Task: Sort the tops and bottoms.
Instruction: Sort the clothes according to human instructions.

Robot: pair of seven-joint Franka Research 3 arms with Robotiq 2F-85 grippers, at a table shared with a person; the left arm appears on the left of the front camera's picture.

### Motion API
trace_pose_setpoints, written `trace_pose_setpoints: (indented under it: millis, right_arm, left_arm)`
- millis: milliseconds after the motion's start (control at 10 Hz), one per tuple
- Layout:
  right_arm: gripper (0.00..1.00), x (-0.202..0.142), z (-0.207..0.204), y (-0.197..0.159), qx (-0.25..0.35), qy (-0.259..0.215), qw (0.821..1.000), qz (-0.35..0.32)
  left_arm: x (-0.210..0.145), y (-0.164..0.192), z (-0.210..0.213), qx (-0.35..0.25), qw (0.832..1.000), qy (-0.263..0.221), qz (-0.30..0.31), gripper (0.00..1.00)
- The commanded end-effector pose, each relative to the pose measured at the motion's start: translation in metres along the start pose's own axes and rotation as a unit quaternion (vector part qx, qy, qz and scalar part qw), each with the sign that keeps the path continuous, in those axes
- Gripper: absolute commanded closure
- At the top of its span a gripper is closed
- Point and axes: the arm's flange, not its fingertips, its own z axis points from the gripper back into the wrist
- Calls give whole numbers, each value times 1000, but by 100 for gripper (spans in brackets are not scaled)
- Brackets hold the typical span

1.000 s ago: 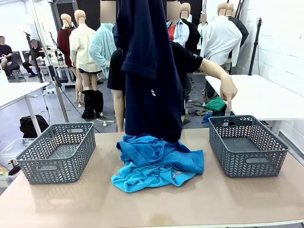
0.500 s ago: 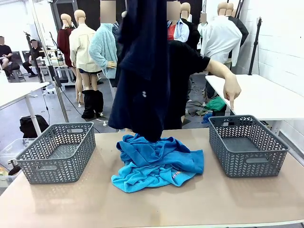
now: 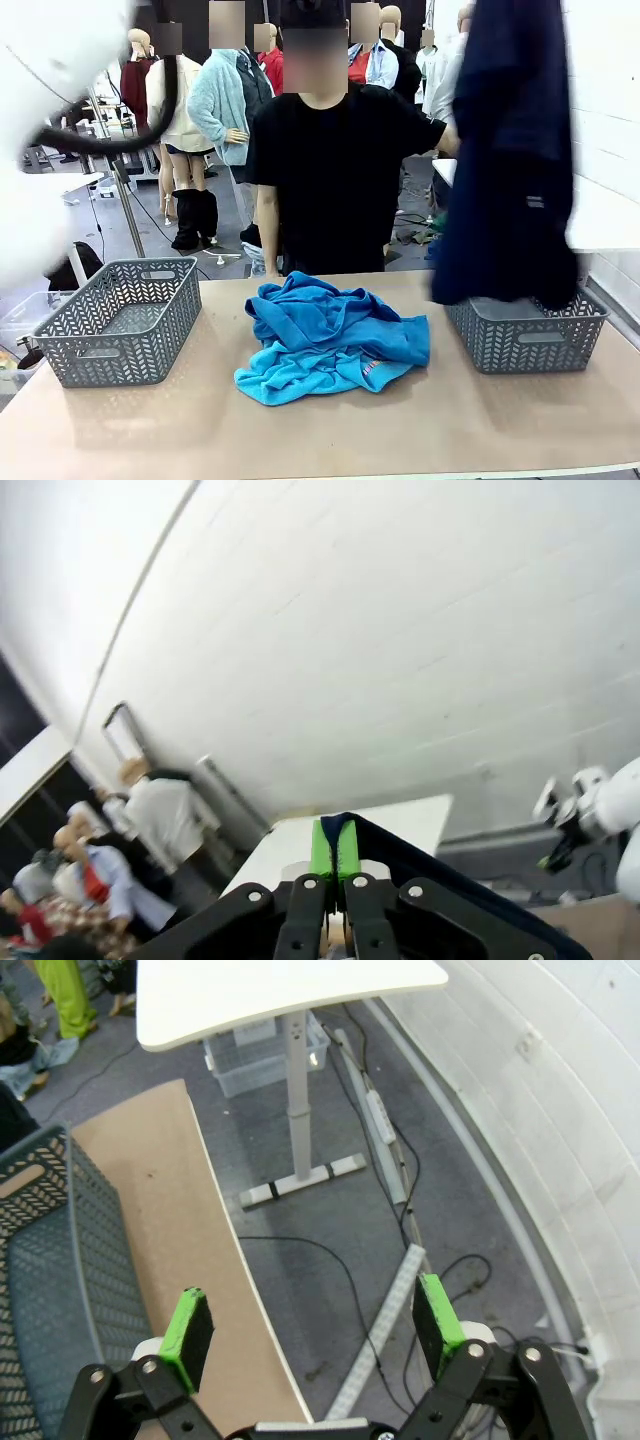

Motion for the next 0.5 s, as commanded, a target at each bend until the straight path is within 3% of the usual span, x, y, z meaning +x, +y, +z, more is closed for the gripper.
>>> trace_pose_setpoints:
  millis: [0, 200, 300, 400]
  right_arm:
    - [0, 0, 1, -1, 1, 5, 1000, 1]
    - [0, 0, 1, -1, 1, 5, 1000, 1]
    - [0, 0, 1, -1, 1, 5, 1000, 1]
    - [0, 0, 1, -1, 1, 5, 1000, 1]
  left_arm:
    - [58, 40, -118, -71, 995, -57, 31, 100]
    - [9, 24, -170, -82, 995, -37, 52, 100]
    - [-25, -36, -37, -61, 997, -43, 38, 100]
    - [-25, -36, -37, -61, 997, -43, 38, 100]
